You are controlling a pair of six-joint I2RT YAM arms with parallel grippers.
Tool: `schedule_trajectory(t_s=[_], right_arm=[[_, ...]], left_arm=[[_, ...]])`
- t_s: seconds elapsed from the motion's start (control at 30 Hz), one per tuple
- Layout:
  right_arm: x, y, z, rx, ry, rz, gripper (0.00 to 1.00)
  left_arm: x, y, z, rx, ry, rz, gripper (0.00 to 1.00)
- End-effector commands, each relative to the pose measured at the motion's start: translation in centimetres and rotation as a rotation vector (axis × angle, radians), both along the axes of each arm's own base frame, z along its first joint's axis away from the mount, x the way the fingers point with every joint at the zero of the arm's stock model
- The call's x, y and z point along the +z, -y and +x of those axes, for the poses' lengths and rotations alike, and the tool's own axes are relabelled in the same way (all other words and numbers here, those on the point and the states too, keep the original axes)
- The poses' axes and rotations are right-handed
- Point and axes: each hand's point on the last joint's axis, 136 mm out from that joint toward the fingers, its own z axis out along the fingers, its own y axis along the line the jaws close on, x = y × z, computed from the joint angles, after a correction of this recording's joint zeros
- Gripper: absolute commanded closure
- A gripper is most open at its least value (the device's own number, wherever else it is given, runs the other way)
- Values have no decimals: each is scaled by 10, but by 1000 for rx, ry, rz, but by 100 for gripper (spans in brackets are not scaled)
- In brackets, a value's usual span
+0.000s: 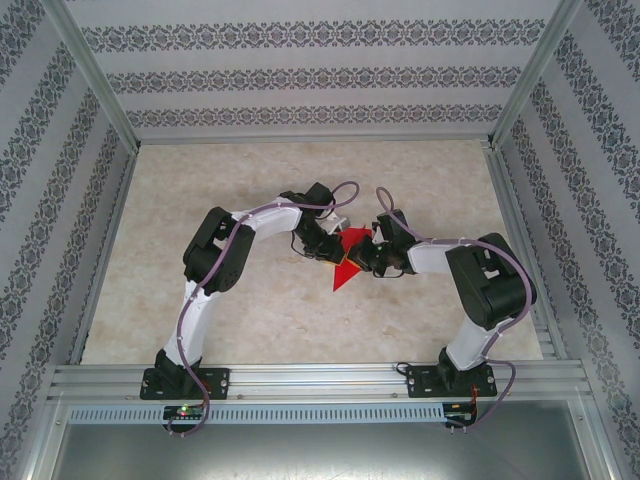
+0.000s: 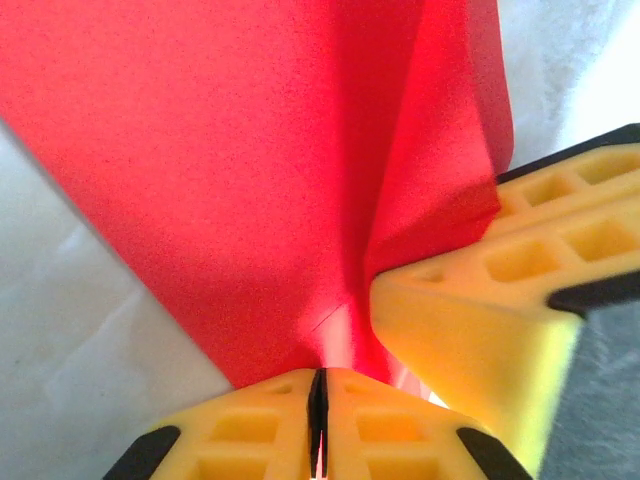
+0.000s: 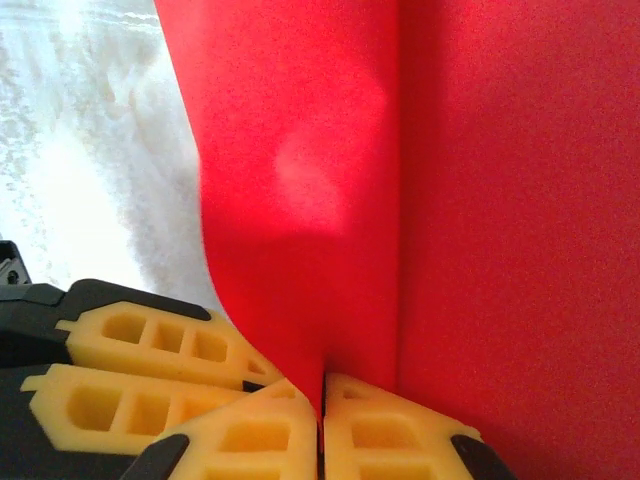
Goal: Fold a paper plane with a square sheet of paper (pick it up from the middle)
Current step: Third fold the triangle at the center of the table.
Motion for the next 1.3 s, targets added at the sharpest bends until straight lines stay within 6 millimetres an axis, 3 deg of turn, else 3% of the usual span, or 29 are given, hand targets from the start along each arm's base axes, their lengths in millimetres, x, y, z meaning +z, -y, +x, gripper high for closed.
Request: schedule_trajectory(t_s=[0.0,0.37,0.6,1.27], right_arm=[[-1,0,2,2,5,3,92],[-14,9,-2,2,-20,-58,92],[-19,16,-8,15,-35,-108,92],[-17,13,-7,24,-27,-108,92]], left_arm=[[-38,-32,-13,30,-59,154,87],[2,-17,0,61,-20,41,86],[19,-18,12,89,25,19,85],[14,-10,9,101,-29,-41,86]])
